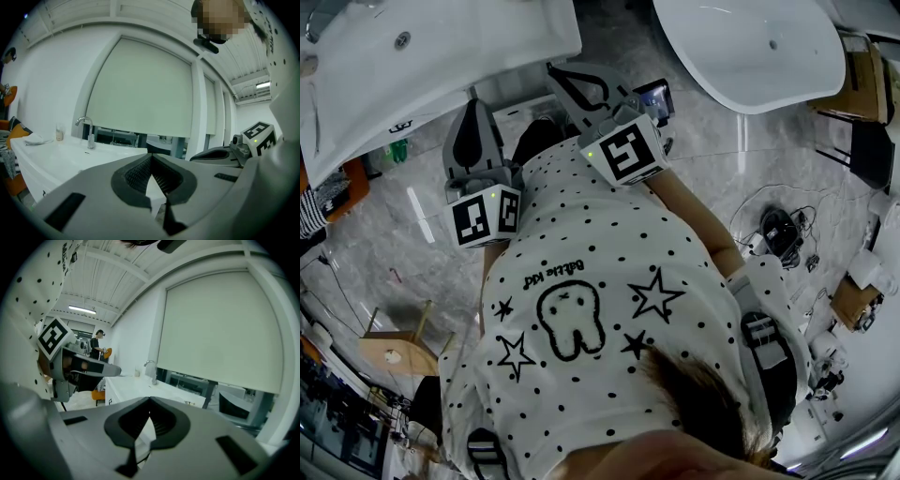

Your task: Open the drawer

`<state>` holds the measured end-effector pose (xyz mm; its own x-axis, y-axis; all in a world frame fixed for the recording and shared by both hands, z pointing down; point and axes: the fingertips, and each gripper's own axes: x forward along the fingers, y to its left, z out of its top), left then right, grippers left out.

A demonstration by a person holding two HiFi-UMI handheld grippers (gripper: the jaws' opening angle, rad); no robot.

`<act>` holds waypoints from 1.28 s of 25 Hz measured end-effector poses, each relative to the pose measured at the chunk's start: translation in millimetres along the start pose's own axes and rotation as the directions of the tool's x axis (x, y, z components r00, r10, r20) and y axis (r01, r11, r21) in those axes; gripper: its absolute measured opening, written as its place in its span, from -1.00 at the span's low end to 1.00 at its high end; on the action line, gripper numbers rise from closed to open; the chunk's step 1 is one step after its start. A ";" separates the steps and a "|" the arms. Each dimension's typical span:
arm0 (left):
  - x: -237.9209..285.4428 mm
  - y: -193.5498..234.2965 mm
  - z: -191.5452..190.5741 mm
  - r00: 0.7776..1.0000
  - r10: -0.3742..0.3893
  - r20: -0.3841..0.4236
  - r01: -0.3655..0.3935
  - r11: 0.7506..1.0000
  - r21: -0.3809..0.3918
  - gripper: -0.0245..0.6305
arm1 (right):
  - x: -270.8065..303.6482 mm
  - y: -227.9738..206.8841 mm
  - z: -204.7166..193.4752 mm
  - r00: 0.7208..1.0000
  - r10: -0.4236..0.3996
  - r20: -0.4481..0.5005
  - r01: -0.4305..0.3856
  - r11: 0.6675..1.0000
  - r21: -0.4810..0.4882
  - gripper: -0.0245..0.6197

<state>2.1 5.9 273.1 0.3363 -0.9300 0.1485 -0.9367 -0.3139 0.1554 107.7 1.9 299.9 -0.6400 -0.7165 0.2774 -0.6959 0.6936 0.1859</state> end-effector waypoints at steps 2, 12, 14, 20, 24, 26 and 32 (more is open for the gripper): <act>-0.2 -0.2 -0.3 1.000 -0.001 0.000 0.001 1.000 0.001 -0.91 | -0.3 0.3 -0.2 1.000 -0.001 0.000 0.001 1.000 0.000 -0.88; 0.6 -1.1 -1.5 1.000 -0.007 -0.003 0.007 1.000 0.001 -0.91 | -0.7 0.0 -0.6 1.000 -0.004 0.000 0.004 1.000 -0.005 -0.88; 0.7 -1.3 -1.7 1.000 -0.009 -0.004 0.009 1.000 0.003 -0.91 | -0.5 0.1 -0.5 1.000 -0.004 0.001 0.004 1.000 -0.003 -0.88; 0.4 -1.6 -1.8 1.000 -0.011 -0.008 0.011 1.000 0.003 -0.91 | -1.0 0.3 -0.5 1.000 -0.012 -0.006 0.012 1.000 -0.007 -0.88; 0.9 -1.9 -1.5 1.000 -0.013 -0.013 0.013 1.000 0.005 -0.91 | -1.0 0.1 0.1 1.000 -0.010 -0.004 0.010 1.000 -0.003 -0.88; 1.4 -2.5 -1.6 1.000 -0.013 -0.014 0.013 1.000 0.004 -0.91 | -1.5 -0.6 -0.3 1.000 -0.010 -0.006 0.010 1.000 -0.001 -0.88; 1.5 -1.4 -1.7 1.000 -0.010 -0.016 0.010 1.000 0.001 -0.91 | -1.3 -1.3 -0.6 1.000 -0.013 -0.005 0.013 1.000 0.007 -0.88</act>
<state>4.1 5.3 274.8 0.3472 -0.9235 0.1629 -0.9333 -0.3234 0.1560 109.6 2.0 299.8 -0.6293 -0.7250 0.2800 -0.7063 0.6838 0.1831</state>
